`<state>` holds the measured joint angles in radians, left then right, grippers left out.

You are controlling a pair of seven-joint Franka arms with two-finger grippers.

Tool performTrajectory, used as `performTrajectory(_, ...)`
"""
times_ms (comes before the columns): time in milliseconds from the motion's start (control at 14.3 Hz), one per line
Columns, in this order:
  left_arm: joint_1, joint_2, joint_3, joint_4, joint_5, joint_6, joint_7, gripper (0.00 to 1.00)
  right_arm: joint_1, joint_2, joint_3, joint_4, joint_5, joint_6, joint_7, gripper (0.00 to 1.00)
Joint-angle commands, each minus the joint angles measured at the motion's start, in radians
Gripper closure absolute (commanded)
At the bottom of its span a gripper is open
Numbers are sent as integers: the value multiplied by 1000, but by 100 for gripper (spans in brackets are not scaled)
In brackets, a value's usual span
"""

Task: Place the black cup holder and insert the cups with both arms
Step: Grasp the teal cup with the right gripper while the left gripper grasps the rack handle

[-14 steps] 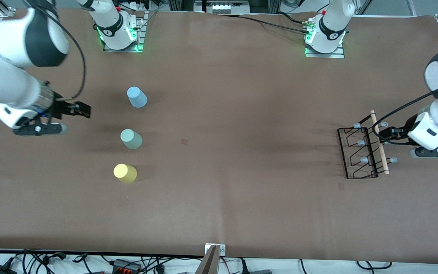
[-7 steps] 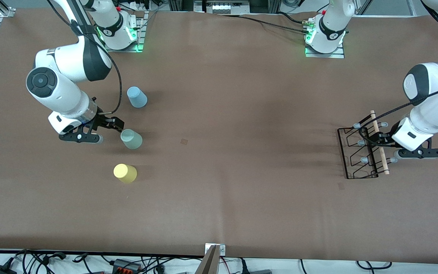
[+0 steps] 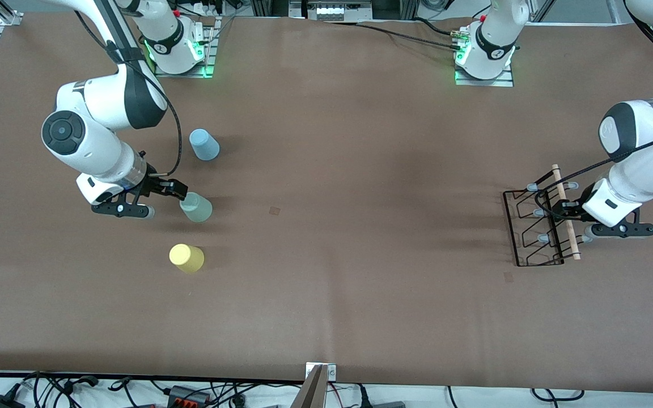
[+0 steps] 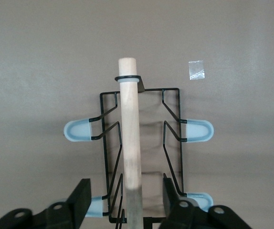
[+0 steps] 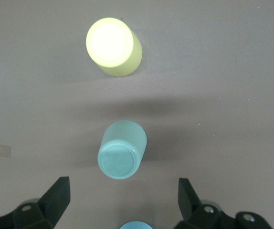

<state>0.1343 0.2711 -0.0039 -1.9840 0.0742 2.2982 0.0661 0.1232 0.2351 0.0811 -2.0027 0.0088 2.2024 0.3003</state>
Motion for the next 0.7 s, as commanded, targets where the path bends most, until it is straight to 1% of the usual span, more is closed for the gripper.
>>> performTrajectory(0,7,5,-7,-1,16,15,18,60,-1,26,0,-5,14,37,2,0)
performTrajectory(70,7,5,-7,-1,16,6,18,72,4,32,2,-5,13,40,-9,0)
performTrajectory(140,7,5,-7,-1,16,4,18,81,4,35,2,-7,13,45,-12,0)
performTrajectory(210,7,5,-7,-1,15,3,18,87,4,38,0,-5,13,45,-15,0)
performTrajectory(491,7,2,-7,4,15,3,17,93,7,41,0,-5,13,48,-15,0)
performTrajectory(631,7,-4,-8,31,15,-9,14,97,9,41,0,-5,13,56,-15,0)
